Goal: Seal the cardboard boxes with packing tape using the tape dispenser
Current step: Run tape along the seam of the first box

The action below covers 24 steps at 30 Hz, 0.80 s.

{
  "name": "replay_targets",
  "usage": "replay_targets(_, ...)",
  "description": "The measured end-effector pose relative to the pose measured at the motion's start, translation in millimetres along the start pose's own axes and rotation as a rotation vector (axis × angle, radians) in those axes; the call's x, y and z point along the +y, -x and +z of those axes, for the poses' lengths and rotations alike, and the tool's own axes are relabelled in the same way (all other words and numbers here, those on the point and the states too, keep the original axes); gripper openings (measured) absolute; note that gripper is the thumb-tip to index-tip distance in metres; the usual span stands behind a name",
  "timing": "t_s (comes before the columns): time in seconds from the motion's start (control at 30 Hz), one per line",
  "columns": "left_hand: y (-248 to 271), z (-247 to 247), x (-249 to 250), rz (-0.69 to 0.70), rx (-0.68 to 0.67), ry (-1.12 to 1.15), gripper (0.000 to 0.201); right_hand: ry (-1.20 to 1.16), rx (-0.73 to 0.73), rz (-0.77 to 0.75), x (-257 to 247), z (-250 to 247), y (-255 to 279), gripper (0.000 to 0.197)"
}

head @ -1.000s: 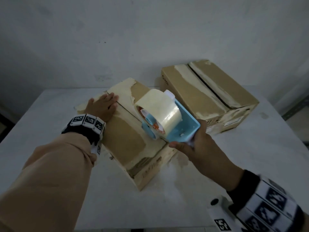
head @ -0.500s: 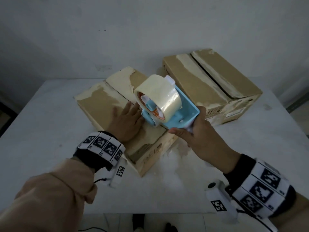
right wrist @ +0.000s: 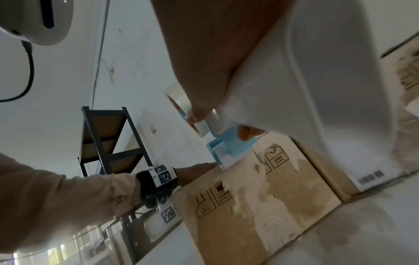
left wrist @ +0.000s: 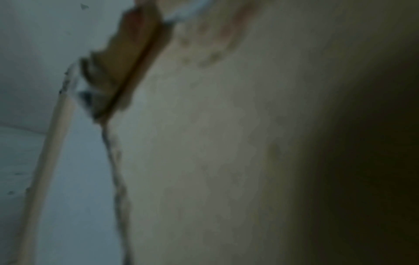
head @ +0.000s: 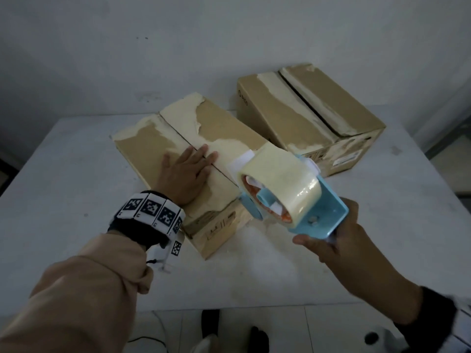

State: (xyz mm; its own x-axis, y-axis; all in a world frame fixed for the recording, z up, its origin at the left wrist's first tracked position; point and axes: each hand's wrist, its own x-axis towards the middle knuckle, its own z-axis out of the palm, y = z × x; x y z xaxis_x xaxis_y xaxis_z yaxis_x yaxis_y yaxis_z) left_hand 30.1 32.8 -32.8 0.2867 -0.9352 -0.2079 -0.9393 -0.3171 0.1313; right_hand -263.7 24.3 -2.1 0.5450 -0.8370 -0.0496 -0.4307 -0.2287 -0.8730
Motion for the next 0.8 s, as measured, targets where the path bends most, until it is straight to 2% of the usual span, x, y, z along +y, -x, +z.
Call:
replay_targets(0.1,11,-6,8,0.02,-0.061,0.036,0.052,-0.015,0.007,0.015,6,5,0,0.071)
replay_targets(0.2,34,-3,24,0.184,-0.2,-0.056,0.09,-0.051,0.032,-0.007,10,9,-1,0.071)
replay_targets(0.27,44,3,29,0.25,-0.204,-0.108,0.101,-0.08,0.046,-0.03,13,14,-7,0.069)
replay_targets(0.33,40,7,25,0.253,-0.163,-0.148,0.111,-0.089,0.048,-0.049,12,20,-17,0.065)
replay_targets(0.4,32,6,16,0.211,-0.112,-0.158,0.103,-0.096,0.05,-0.071,12,29,-30,0.059)
replay_targets(0.5,15,5,-1,0.158,-0.041,-0.142,0.072,-0.12,0.047,-0.105,12,41,-47,0.062)
replay_targets(0.8,5,3,-14,0.152,-0.042,-0.081,0.068,-0.119,0.067,-0.143,21,48,-56,0.067)
